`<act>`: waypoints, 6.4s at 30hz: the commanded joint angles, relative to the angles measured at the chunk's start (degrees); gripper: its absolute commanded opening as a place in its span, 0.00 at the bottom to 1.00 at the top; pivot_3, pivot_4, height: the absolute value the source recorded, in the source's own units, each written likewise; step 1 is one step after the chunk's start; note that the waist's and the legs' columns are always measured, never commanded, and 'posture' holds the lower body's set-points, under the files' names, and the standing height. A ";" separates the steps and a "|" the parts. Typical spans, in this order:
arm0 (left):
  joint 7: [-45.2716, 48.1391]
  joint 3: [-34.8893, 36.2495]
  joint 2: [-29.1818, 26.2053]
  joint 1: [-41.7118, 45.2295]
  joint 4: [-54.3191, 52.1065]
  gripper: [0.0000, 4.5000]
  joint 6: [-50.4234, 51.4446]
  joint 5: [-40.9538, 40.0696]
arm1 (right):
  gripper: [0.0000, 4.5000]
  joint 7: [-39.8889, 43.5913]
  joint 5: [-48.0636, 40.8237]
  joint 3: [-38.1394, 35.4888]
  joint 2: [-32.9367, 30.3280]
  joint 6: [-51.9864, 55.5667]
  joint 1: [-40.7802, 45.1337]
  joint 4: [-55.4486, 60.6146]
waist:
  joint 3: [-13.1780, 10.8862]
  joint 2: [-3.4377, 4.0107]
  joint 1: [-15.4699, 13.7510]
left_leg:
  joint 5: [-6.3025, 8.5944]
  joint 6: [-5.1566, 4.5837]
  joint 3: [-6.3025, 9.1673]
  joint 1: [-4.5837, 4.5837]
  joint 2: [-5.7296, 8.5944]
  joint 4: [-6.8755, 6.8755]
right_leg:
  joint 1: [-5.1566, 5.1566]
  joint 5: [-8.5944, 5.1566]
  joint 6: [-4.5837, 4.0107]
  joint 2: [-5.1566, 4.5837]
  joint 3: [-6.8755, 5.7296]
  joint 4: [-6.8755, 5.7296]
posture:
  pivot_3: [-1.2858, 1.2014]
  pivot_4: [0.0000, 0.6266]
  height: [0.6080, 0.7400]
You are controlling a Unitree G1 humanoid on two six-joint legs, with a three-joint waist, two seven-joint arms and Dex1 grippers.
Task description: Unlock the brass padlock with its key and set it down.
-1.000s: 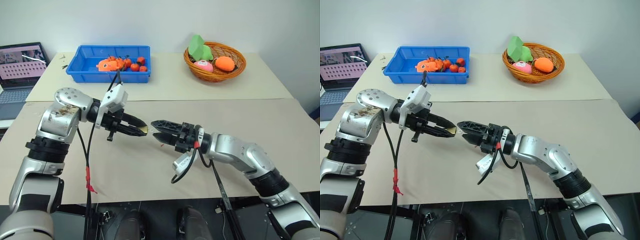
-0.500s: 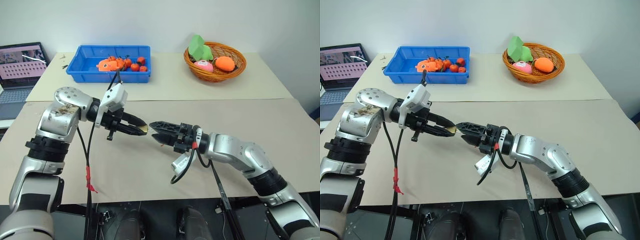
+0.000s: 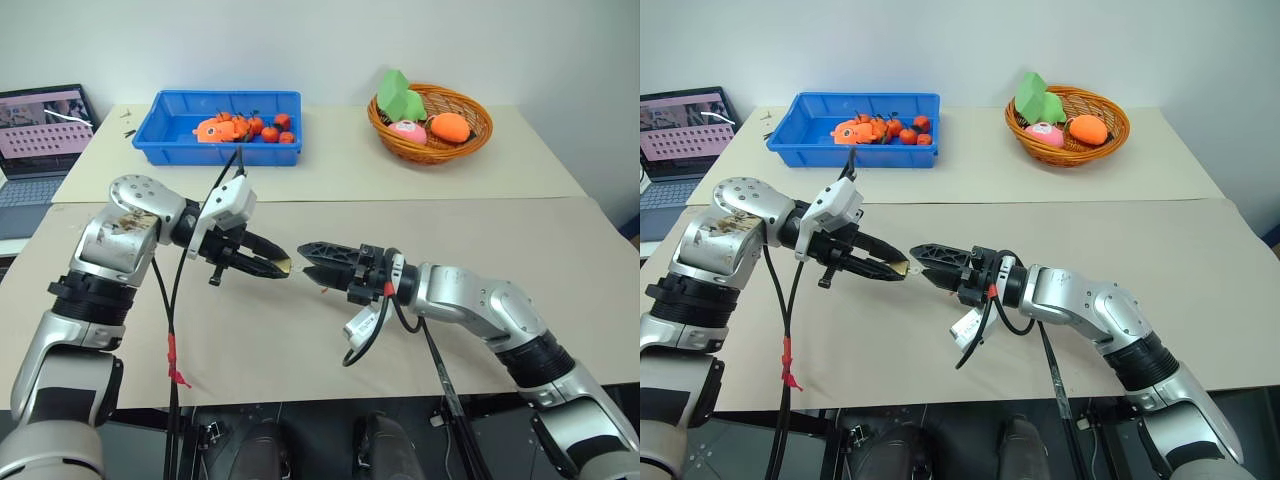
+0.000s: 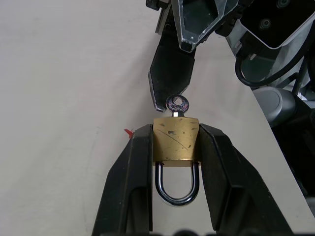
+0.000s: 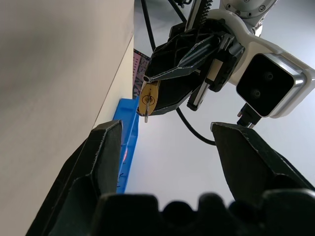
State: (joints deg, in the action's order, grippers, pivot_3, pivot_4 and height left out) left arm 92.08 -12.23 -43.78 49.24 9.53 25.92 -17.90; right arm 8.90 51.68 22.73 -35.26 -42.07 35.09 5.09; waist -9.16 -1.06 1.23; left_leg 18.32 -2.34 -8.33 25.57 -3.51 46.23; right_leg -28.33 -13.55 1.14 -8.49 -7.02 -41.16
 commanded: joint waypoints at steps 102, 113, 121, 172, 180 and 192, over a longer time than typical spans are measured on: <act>-1.90 1.80 -2.03 0.05 -2.81 0.18 -0.02 -0.84 | 0.01 41.63 -43.22 0.51 11.98 40.40 -0.61 7.13 | 0.00 0.00 -0.21 | 0.01 -0.01 0.12 0.00 0.07 0.00 | 0.02 0.26 -0.43 0.01 -0.04 0.01 | 0.52 0.24 0.52; -1.92 1.89 -2.16 0.04 -2.88 0.18 0.16 -0.84 | 0.07 38.86 -37.95 0.99 10.43 37.20 0.34 7.53 | 0.00 0.00 -0.21 | 0.01 -0.01 0.12 0.00 0.08 -0.02 | 0.02 0.27 -0.44 0.01 -0.04 0.02 | 0.52 0.24 0.52; -2.14 1.79 -2.33 0.19 -2.76 0.18 0.14 -1.11 | 0.50 24.12 -23.67 0.84 7.89 19.13 1.73 3.72 | 0.00 0.00 -0.19 | 0.01 -0.01 0.09 0.00 0.07 -0.02 | 0.01 0.05 -0.07 0.01 -0.04 0.02 | 0.52 0.24 0.52; -2.81 2.09 -2.33 -0.13 -3.71 0.18 1.17 -1.89 | 0.50 1.07 0.59 3.44 6.48 1.18 4.64 -3.48 | 0.00 0.00 1.22 | 0.00 0.01 0.04 0.02 -0.03 0.00 | -0.05 0.00 -0.05 0.00 0.01 -0.04 | 0.52 0.24 0.52; -2.68 1.98 -2.24 -0.01 -3.78 0.18 1.23 -2.00 | 0.50 1.01 0.47 2.95 5.97 1.25 4.50 -5.18 | 0.00 0.00 1.22 | 0.00 0.01 0.04 0.02 -0.04 0.00 | -0.05 -0.01 -0.05 0.00 0.01 -0.04 | 0.52 0.24 0.52; -2.56 1.88 -2.12 0.37 -3.44 0.18 1.28 -1.92 | 0.50 0.17 0.82 2.85 5.34 1.29 5.25 -6.47 | 0.00 0.00 1.23 | -0.01 0.01 0.03 0.02 -0.04 0.00 | -0.05 -0.01 -0.05 0.00 0.01 -0.04 | 0.52 0.24 0.52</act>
State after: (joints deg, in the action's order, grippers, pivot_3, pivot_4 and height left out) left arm 89.46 -12.16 -45.58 48.36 7.54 26.87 -18.54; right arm 9.59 53.64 27.40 -29.99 -41.41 39.16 -2.89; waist -9.16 -1.06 2.45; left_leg 18.32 -2.33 -8.30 25.59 -3.55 46.23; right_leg -28.38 -13.56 1.09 -8.49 -7.01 -41.21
